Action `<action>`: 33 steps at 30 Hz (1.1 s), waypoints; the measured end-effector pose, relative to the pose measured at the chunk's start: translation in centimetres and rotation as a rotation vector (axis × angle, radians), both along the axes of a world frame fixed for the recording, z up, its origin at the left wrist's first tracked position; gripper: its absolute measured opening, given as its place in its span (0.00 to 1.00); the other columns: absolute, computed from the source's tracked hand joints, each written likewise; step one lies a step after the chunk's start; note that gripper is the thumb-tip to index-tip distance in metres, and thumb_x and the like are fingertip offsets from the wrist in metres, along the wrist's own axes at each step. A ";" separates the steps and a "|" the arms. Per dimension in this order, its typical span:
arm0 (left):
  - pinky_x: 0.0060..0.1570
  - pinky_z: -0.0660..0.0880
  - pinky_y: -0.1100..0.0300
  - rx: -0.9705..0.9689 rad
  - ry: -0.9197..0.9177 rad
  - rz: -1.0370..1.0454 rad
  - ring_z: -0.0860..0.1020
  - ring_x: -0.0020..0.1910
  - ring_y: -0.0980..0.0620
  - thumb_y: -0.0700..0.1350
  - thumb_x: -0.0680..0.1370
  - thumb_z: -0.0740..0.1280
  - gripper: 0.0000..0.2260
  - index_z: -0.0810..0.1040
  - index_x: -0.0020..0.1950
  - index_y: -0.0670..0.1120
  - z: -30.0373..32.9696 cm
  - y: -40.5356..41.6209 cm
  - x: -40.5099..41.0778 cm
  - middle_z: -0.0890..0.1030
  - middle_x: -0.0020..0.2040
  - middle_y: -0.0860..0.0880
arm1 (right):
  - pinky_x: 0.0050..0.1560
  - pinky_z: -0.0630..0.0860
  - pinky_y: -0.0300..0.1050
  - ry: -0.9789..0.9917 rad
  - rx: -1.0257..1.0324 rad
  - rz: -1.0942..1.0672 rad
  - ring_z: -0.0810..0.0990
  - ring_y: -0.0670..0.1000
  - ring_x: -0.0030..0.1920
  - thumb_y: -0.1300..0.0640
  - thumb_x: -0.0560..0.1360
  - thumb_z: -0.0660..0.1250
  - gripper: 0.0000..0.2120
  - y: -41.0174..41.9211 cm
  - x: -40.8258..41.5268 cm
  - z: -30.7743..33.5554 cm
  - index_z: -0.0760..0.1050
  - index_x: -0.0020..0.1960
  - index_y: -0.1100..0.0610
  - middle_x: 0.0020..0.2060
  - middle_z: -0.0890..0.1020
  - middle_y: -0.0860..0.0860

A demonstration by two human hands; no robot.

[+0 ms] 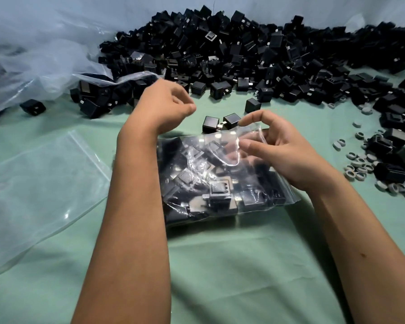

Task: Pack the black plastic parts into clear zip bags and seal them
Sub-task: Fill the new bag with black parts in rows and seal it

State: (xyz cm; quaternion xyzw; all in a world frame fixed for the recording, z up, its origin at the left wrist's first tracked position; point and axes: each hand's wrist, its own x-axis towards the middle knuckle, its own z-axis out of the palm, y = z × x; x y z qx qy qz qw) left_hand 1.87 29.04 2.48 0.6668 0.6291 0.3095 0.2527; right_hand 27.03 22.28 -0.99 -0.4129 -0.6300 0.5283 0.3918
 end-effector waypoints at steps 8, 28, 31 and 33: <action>0.59 0.79 0.51 -0.177 0.082 0.069 0.84 0.49 0.49 0.51 0.82 0.68 0.11 0.86 0.45 0.48 -0.3 -0.3 -1.8 0.86 0.45 0.48 | 0.46 0.84 0.57 -0.260 0.036 -0.546 0.86 0.54 0.41 0.48 0.75 0.76 0.13 1.3 0.6 -1.2 0.78 0.54 0.52 0.41 0.86 0.53; 0.55 0.77 0.51 -0.122 0.263 0.119 0.80 0.49 0.46 0.60 0.85 0.56 0.26 0.86 0.46 0.45 -1.3 -6.1 -9.4 0.85 0.47 0.48 | 0.65 0.79 0.58 -0.016 -0.082 -0.575 0.82 0.53 0.58 0.67 0.80 0.64 0.17 -1.8 -10.1 -1.8 0.78 0.65 0.54 0.54 0.82 0.46; 0.54 0.76 0.52 -0.070 0.264 0.099 0.80 0.49 0.48 0.59 0.85 0.56 0.23 0.85 0.45 0.49 -1.4 -6.7 -11.3 0.85 0.47 0.50 | 0.62 0.79 0.52 -0.030 -0.052 -0.603 0.82 0.50 0.57 0.67 0.80 0.64 0.16 -2.0 -11.5 -2.2 0.79 0.61 0.51 0.52 0.82 0.44; 0.51 0.74 0.53 -0.015 0.252 0.095 0.80 0.48 0.49 0.58 0.85 0.58 0.20 0.85 0.45 0.51 -1.5 -7.1 -12.3 0.83 0.45 0.51 | 0.56 0.80 0.45 -0.080 -0.001 -0.592 0.82 0.48 0.57 0.67 0.80 0.64 0.16 -2.0 -11.4 -2.3 0.78 0.60 0.48 0.52 0.82 0.43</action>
